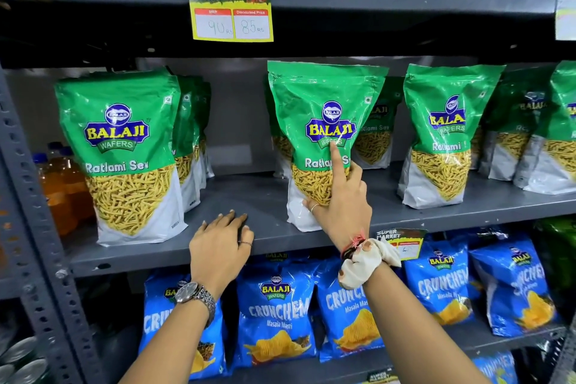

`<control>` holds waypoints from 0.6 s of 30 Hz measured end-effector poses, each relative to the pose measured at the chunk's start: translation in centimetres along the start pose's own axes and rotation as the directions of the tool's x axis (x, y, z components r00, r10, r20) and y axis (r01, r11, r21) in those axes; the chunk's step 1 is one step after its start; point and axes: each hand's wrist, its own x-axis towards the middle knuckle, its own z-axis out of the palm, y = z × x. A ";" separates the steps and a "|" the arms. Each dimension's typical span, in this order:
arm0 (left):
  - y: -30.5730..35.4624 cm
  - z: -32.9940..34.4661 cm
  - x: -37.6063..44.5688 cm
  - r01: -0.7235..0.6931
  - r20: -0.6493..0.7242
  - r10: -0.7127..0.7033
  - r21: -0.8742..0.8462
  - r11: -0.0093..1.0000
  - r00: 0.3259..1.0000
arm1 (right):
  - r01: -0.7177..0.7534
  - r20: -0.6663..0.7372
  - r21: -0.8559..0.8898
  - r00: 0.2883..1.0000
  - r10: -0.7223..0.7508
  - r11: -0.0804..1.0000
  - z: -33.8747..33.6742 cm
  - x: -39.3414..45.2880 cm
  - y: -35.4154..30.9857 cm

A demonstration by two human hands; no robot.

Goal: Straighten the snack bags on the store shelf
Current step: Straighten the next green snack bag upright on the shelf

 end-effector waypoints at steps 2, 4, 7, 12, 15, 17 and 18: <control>0.0 0.0 0.0 -0.001 -0.003 0.001 0.001 1.000 1.000 | 0.005 -0.001 0.005 1.000 -0.004 1.000 -0.3 -0.3 0.0; 0.0 -0.1 0.0 0.001 -0.005 -0.001 -0.003 1.000 1.000 | 0.013 0.000 0.010 1.000 -0.013 1.000 -0.6 -0.6 -0.1; 0.1 -0.1 -0.1 0.001 -0.013 -0.001 -0.013 1.000 1.000 | 0.018 0.002 0.004 1.000 -0.018 1.000 -0.9 -0.9 -0.1; 0.2 -0.2 -0.2 -0.001 -0.014 0.000 -0.016 1.000 1.000 | 0.029 -0.003 0.043 1.000 -0.029 0.999 -1.1 -1.1 -0.1; 0.2 -0.3 -0.1 0.002 -0.007 -0.002 -0.017 1.000 1.000 | 0.037 -0.039 0.118 0.999 -0.032 0.992 -1.0 -1.3 0.0; 0.2 -0.3 -0.1 0.003 -0.005 -0.003 -0.012 1.000 1.000 | 0.068 -0.094 0.157 0.994 -0.054 0.985 -1.1 -1.5 0.2; 0.2 -0.3 -0.1 0.003 -0.004 -0.003 -0.010 1.000 1.000 | 0.081 -0.114 0.165 0.992 -0.062 0.983 -1.2 -1.7 0.3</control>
